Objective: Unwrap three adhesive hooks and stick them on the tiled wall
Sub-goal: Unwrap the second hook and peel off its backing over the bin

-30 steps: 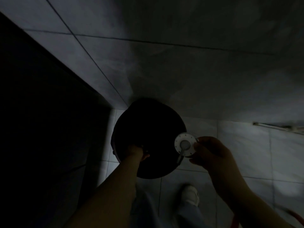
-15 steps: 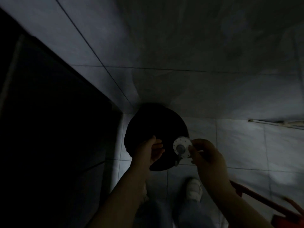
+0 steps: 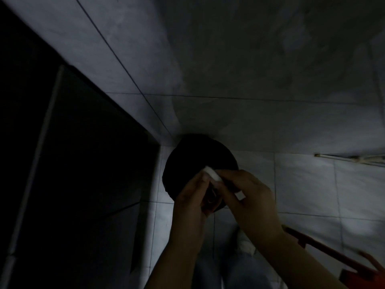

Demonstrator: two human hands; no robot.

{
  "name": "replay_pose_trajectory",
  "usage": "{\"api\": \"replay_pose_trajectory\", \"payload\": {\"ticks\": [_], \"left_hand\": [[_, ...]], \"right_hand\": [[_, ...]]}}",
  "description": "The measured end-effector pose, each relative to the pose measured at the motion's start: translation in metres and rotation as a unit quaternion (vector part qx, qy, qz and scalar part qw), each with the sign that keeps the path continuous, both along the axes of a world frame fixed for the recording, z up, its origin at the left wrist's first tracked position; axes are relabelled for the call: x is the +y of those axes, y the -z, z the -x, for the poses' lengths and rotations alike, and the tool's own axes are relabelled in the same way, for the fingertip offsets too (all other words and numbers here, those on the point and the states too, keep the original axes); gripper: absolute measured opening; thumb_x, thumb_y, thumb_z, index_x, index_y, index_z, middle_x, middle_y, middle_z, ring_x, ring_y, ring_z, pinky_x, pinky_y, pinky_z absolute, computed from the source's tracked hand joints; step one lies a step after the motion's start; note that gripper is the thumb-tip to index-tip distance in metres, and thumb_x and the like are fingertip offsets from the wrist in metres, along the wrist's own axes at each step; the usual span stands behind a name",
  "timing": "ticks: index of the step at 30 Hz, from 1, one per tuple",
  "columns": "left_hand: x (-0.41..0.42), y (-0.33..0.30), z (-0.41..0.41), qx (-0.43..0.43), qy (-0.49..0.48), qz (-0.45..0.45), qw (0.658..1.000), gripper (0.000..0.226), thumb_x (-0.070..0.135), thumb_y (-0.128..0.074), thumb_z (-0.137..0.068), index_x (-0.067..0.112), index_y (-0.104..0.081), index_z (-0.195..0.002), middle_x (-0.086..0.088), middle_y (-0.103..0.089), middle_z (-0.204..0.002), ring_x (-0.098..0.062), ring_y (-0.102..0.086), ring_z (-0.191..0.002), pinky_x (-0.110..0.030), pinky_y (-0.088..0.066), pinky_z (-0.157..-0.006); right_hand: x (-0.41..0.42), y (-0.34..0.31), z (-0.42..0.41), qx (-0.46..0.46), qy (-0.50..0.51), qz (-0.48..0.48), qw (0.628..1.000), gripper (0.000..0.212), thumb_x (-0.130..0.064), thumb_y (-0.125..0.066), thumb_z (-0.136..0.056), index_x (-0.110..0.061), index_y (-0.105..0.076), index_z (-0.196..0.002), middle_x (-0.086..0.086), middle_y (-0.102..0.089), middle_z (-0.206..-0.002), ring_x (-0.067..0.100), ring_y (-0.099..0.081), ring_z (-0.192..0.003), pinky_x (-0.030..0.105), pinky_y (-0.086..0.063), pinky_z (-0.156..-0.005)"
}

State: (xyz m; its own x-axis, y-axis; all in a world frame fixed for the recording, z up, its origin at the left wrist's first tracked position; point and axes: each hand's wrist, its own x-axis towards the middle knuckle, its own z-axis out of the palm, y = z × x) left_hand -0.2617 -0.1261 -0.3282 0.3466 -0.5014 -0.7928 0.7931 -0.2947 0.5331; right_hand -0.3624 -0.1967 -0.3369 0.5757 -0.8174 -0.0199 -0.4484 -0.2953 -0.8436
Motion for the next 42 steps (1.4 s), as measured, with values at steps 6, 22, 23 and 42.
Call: {"api": "replay_pose_trajectory", "payload": {"ticks": [6,22,23,42], "left_hand": [[-0.002,0.002,-0.016,0.035,-0.033,0.030,0.998,0.053,0.031,-0.061,-0.076,0.010,-0.061,-0.124,-0.016,-0.065,-0.127,-0.030,-0.060,-0.120,-0.035,-0.056,-0.085],[-0.007,-0.002,-0.026,0.075,-0.005,-0.007,0.997,0.062,0.044,-0.063,-0.070,0.012,-0.060,-0.123,-0.014,-0.066,-0.125,-0.026,-0.064,-0.112,-0.029,-0.058,-0.074],[-0.007,-0.002,-0.026,0.073,0.004,-0.012,0.997,0.063,0.045,-0.062,-0.069,0.012,-0.061,-0.123,-0.013,-0.066,-0.124,-0.027,-0.063,-0.114,-0.031,-0.057,-0.078],[-0.006,-0.015,-0.036,-0.074,0.151,0.104,0.980,0.035,0.042,-0.060,-0.074,0.029,-0.072,-0.104,0.000,-0.073,-0.114,-0.012,-0.066,-0.110,-0.021,-0.056,-0.085]], "right_hand": [[-0.003,0.000,-0.004,-0.079,-0.015,-0.141,0.987,0.031,-0.015,-0.068,-0.080,-0.027,-0.066,-0.109,-0.017,-0.067,-0.106,-0.008,-0.061,-0.099,0.006,-0.045,-0.084],[-0.013,-0.009,-0.015,0.092,-0.170,0.114,0.974,0.025,-0.021,-0.043,-0.090,-0.005,-0.062,-0.085,0.009,-0.064,-0.080,0.018,-0.056,-0.069,0.027,-0.044,-0.058],[-0.013,-0.011,-0.016,0.087,-0.182,0.108,0.973,0.026,-0.021,-0.041,-0.090,-0.005,-0.060,-0.083,0.008,-0.062,-0.077,0.015,-0.052,-0.066,0.024,-0.039,-0.056],[-0.011,-0.024,-0.028,-0.067,-0.096,-0.118,0.986,0.019,-0.013,-0.047,-0.093,-0.022,-0.050,-0.076,-0.009,-0.054,-0.068,0.005,-0.053,-0.061,0.014,-0.042,-0.058]]}}
